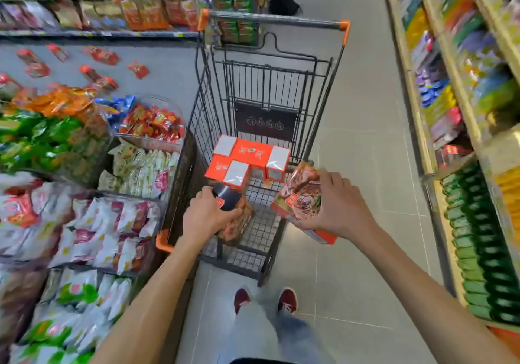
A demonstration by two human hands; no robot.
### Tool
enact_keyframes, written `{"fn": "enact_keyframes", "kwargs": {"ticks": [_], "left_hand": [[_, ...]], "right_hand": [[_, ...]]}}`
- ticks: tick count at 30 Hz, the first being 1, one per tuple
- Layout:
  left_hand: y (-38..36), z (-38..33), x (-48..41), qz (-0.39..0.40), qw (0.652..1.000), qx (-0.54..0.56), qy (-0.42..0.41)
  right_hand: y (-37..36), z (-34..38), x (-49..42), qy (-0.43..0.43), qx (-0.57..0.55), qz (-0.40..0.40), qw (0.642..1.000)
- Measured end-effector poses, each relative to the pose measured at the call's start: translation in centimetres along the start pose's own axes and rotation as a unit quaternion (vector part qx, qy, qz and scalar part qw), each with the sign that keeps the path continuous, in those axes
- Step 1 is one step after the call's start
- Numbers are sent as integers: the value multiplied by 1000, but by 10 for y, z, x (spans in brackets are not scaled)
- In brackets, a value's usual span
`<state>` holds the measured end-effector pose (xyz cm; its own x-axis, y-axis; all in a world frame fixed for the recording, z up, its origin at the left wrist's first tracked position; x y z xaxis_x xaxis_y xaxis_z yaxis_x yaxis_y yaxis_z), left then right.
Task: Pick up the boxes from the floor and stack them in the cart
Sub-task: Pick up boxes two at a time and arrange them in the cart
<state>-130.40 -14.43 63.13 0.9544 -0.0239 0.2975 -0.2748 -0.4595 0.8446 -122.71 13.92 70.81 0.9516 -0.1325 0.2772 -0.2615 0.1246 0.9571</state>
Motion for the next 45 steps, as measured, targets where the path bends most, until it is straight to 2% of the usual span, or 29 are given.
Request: {"fn": "enact_keyframes", "kwargs": {"ticks": [6,11,14,23,28,37,45], "left_hand": [[-48,-15,-100,70,998,-2,6],[-112,-13,-179,163,986,19,18],[-149,-6,-214,196,980,-28,32],[-202,-3,-273,156,985,-61,31],[-210,-1,-282,111,991,-69,25],[-226,12,-285,82,993,-85,23],[-230,15,-289,161,985,-53,4]], "right_hand": [[3,-13,-53,-33,18,22,999],[0,-15,-82,-72,31,60,995],[-4,-13,-101,-80,36,81,993],[-21,-2,-144,-94,32,107,989],[-29,5,-149,-92,35,116,988],[-43,8,-147,-98,36,133,986],[-53,13,-145,-102,47,125,986]]}}
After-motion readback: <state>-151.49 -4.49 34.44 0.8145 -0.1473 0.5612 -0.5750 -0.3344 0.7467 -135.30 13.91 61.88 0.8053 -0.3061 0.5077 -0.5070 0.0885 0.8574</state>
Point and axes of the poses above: each hand's wrist, its own x-axis away from the middle knuckle, its own y-axis out of the back of the hand, z = x × y, the point moved 9 cm from there along -x, towards the middle knuckle, and after that the axes turned 7 degrees about x, right-handed, at the moved point
